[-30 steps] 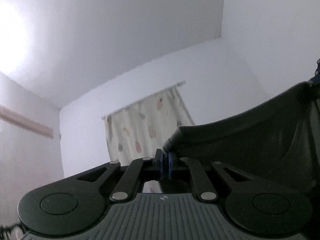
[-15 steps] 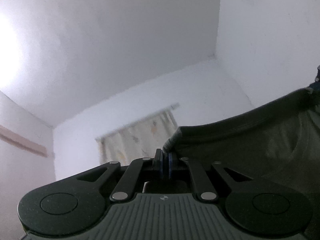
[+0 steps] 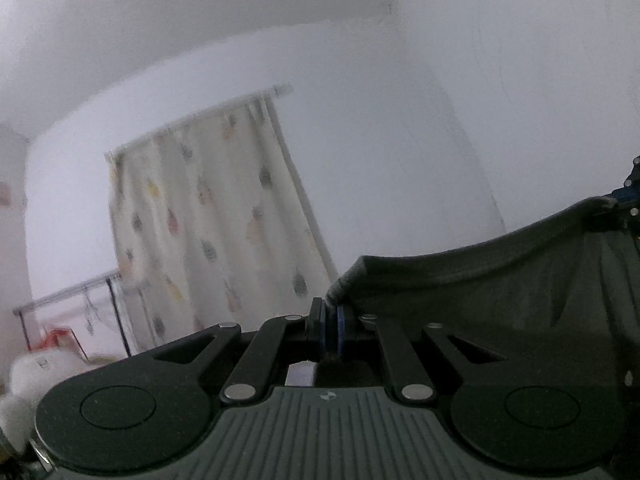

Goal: Fold clothes

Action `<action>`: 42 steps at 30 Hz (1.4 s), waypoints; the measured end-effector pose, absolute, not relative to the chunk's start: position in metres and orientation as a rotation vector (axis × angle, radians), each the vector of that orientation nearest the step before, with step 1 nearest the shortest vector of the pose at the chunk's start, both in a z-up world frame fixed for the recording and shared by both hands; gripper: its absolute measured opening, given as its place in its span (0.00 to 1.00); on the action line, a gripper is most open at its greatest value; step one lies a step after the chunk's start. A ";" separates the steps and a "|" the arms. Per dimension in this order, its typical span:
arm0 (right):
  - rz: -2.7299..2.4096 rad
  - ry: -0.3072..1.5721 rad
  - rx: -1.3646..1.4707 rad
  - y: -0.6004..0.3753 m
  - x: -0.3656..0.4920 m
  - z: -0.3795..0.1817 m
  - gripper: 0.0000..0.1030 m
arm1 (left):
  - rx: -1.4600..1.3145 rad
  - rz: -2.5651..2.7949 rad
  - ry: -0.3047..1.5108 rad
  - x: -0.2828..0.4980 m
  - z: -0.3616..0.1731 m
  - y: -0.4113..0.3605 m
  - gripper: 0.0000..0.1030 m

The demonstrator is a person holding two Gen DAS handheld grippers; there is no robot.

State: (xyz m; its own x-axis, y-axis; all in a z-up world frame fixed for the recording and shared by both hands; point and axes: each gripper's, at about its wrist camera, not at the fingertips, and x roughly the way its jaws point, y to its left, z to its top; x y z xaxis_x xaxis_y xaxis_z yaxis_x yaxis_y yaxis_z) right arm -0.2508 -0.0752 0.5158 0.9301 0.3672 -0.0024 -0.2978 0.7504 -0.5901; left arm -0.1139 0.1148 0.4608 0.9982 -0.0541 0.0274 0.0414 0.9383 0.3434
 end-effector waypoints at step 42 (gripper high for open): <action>0.318 0.857 0.206 -0.135 0.304 0.023 0.72 | 0.335 -0.067 0.756 0.327 0.016 0.131 0.71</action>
